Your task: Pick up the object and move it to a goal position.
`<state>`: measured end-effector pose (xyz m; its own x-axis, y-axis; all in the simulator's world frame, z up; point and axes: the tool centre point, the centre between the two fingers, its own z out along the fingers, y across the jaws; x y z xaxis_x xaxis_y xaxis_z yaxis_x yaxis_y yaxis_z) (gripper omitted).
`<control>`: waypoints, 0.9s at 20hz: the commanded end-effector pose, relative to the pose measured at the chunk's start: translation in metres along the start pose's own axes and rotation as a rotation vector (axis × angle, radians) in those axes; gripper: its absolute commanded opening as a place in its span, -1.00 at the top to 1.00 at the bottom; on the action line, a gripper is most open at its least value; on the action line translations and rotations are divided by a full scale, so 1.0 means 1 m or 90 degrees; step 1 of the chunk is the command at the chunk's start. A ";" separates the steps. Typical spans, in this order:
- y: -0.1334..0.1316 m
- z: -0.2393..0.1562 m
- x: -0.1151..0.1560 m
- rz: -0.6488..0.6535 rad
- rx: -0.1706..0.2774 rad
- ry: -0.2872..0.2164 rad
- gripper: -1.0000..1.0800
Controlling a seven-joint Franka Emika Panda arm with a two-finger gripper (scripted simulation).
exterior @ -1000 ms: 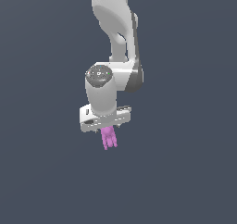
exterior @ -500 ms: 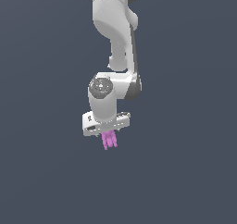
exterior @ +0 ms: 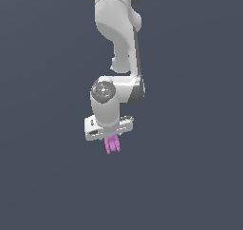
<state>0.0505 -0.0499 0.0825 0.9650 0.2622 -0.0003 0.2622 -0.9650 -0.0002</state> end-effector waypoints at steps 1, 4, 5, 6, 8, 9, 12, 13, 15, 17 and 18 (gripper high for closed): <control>0.000 0.000 0.000 0.000 0.000 0.000 1.00; 0.000 0.000 0.000 0.000 0.000 0.000 1.00; 0.000 0.000 0.000 0.000 0.000 0.000 1.00; 0.000 0.000 0.000 0.000 0.000 0.000 1.00; 0.001 -0.002 -0.001 0.000 0.000 0.000 1.00; 0.001 -0.004 -0.002 0.000 0.000 0.000 1.00; 0.004 -0.012 -0.006 0.000 0.000 0.000 1.00; 0.005 -0.015 -0.008 0.000 0.000 0.000 1.00; 0.009 -0.024 -0.012 0.000 0.000 0.000 1.00; 0.013 -0.034 -0.018 0.000 0.000 0.000 1.00; 0.015 -0.040 -0.021 0.000 0.000 0.000 1.00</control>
<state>0.0374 -0.0652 0.1138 0.9649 0.2627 -0.0013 0.2627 -0.9649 -0.0007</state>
